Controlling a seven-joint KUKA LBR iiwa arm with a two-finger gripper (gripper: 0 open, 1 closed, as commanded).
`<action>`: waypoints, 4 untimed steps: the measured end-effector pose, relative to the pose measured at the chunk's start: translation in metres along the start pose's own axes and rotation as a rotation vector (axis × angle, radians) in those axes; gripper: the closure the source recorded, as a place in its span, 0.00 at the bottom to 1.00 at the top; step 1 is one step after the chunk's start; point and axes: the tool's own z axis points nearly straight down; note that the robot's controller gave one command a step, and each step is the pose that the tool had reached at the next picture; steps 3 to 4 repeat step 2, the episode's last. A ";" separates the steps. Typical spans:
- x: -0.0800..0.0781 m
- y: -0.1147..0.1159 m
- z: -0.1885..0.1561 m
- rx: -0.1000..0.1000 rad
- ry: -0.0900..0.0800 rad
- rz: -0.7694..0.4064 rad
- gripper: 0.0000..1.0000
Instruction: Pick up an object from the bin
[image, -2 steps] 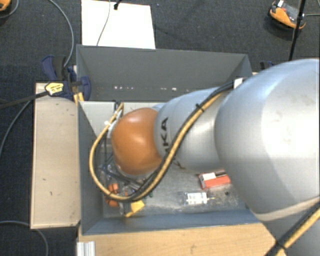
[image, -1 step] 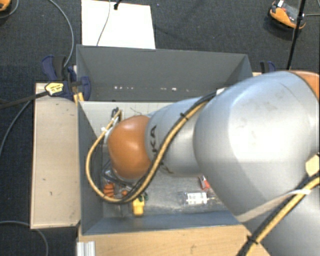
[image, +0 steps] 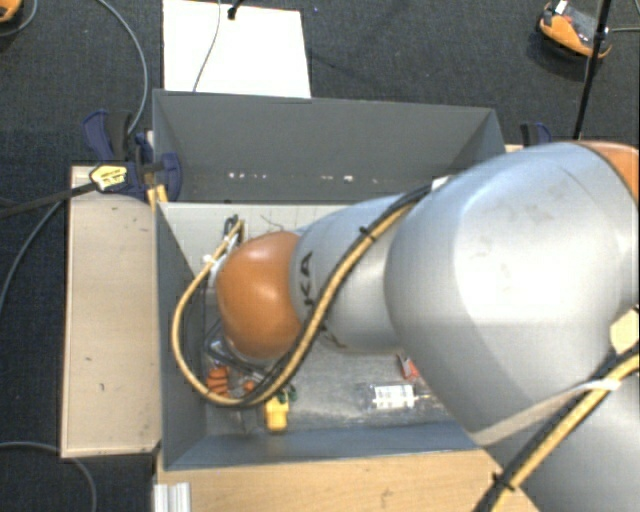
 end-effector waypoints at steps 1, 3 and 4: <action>0.001 0.000 -0.003 -0.001 -0.007 -0.012 1.00; 0.001 0.001 -0.004 -0.002 -0.009 -0.015 1.00; 0.001 0.001 -0.004 -0.002 -0.009 -0.015 1.00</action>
Offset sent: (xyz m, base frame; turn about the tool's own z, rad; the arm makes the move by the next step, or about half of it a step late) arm 0.0000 0.0000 0.0000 0.0000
